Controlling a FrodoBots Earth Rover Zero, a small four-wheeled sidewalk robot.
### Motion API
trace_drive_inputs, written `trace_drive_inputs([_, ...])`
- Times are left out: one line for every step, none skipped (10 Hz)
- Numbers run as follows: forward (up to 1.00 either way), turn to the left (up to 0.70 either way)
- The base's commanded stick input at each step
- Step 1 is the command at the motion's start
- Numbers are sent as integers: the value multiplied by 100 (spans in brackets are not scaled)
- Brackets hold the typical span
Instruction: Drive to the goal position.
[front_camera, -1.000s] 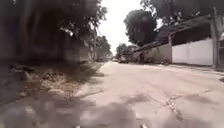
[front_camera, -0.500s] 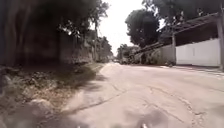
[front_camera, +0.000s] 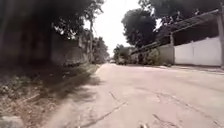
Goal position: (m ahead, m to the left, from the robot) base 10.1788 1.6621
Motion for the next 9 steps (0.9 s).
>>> trace_drive_inputs([100,0])
trace_drive_inputs([100,0])
trace_drive_inputs([100,0])
trace_drive_inputs([100,0])
trace_drive_inputs([100,0])
trace_drive_inputs([100,0])
trace_drive_inputs([100,0])
trace_drive_inputs([100,0])
trace_drive_inputs([100,0])
